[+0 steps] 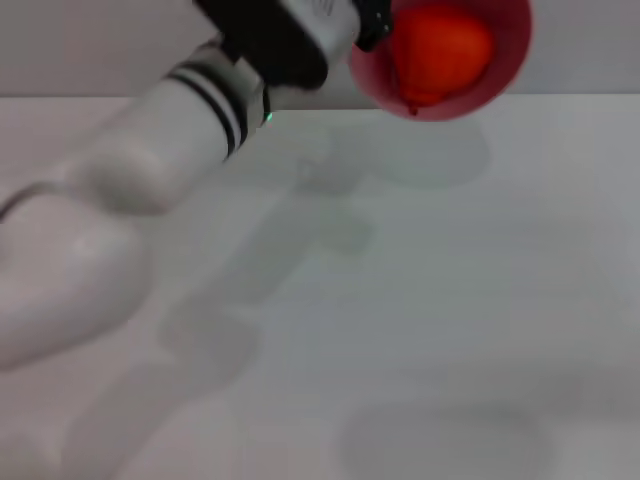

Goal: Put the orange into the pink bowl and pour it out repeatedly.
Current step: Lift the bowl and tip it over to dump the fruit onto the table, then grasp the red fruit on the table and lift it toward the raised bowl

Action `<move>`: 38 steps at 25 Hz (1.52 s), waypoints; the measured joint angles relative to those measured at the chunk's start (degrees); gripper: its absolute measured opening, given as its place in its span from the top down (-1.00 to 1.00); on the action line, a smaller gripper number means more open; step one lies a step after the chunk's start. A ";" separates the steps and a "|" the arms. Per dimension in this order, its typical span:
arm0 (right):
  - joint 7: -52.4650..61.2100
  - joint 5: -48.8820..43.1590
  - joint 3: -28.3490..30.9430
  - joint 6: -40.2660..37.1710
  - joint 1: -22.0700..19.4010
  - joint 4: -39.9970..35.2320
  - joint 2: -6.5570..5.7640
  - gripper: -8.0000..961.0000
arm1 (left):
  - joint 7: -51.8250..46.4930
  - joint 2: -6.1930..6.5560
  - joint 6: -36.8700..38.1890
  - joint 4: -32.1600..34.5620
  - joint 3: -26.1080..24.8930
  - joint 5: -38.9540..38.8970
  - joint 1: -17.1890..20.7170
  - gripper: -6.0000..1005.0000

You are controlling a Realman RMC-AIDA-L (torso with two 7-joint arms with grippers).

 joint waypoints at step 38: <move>4.78 -0.13 -1.32 0.53 1.83 1.36 -0.40 -0.07 | -9.15 -0.11 2.55 -5.67 -1.51 -0.91 -5.37 0.89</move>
